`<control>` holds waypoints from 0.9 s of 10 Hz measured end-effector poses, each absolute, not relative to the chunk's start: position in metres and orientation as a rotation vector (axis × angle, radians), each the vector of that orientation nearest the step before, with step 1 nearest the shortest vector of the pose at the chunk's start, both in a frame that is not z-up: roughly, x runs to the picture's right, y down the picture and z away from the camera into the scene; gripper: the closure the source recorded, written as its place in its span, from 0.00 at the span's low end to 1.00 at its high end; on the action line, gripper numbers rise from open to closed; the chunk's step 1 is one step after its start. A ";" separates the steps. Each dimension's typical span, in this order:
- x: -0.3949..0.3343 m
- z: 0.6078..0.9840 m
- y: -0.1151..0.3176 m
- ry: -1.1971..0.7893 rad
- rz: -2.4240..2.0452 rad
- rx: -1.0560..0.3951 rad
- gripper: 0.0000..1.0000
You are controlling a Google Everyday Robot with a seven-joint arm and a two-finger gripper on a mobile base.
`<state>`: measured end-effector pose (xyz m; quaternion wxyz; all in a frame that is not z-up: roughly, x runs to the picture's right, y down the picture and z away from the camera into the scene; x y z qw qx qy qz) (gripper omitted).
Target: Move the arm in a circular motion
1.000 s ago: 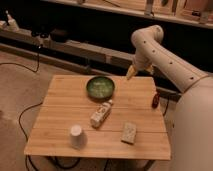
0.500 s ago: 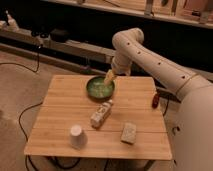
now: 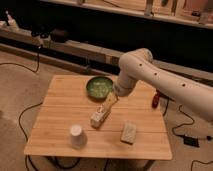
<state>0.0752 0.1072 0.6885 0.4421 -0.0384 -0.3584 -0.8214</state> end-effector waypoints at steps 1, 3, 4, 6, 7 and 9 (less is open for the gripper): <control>0.083 0.680 0.128 -0.913 -2.028 -0.098 0.20; 0.116 0.668 0.159 -0.920 -1.961 -0.123 0.20; 0.136 0.666 0.165 -0.903 -1.923 -0.141 0.20; 0.211 0.669 0.157 -0.783 -1.781 -0.225 0.20; 0.251 0.673 0.142 -0.705 -1.716 -0.276 0.20; 0.316 0.685 0.098 -0.565 -1.611 -0.371 0.20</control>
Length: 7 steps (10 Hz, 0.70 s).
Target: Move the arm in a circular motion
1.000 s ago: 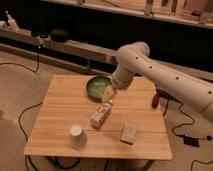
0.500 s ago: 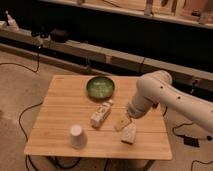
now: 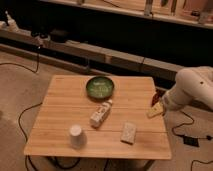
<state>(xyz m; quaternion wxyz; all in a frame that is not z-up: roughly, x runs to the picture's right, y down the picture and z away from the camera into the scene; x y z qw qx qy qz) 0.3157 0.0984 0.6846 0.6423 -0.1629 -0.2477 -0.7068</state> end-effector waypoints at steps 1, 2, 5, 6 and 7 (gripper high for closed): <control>0.329 0.699 0.071 -0.517 -1.579 -0.412 0.20; 0.326 0.711 0.053 -0.504 -1.574 -0.426 0.20; 0.297 0.757 -0.004 -0.482 -1.589 -0.435 0.20; 0.292 0.774 -0.023 -0.457 -1.608 -0.447 0.20; 0.280 0.786 -0.039 -0.447 -1.630 -0.450 0.20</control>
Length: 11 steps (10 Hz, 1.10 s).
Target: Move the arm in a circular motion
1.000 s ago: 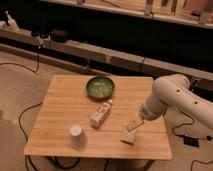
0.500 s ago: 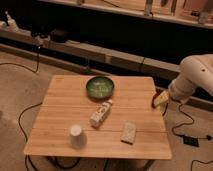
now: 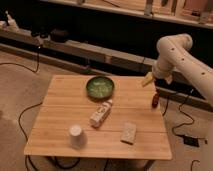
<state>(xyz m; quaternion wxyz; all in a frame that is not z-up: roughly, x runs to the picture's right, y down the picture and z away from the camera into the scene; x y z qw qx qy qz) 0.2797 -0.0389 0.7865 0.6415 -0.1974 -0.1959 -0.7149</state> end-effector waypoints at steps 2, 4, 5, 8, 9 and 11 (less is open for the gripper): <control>0.247 0.804 -0.062 -0.441 -1.688 -0.437 0.20; 0.186 0.812 -0.073 -0.478 -1.798 -0.361 0.20; 0.156 0.809 -0.072 -0.514 -1.839 -0.307 0.20; 0.069 0.784 -0.037 -0.671 -1.955 -0.143 0.20; 0.049 0.775 -0.019 -0.730 -1.979 -0.102 0.20; 0.042 0.761 0.015 -0.807 -1.987 -0.089 0.20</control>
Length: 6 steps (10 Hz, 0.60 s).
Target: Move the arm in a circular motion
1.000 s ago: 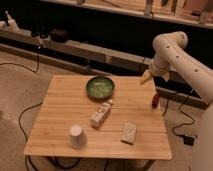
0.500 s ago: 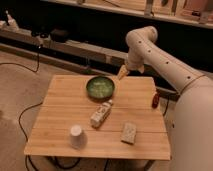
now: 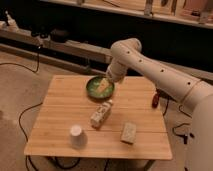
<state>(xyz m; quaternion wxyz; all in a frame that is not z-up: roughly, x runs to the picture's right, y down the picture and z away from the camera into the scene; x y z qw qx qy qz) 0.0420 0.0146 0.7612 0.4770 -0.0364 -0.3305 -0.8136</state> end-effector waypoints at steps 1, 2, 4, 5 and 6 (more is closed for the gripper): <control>0.049 0.752 0.035 -0.843 -1.980 -0.100 0.20; 0.061 0.738 0.060 -0.882 -1.978 -0.107 0.20; 0.092 0.709 0.100 -0.924 -1.999 -0.105 0.20; 0.112 0.701 0.113 -0.919 -1.998 -0.123 0.20; 0.143 0.693 0.125 -0.891 -1.976 -0.162 0.20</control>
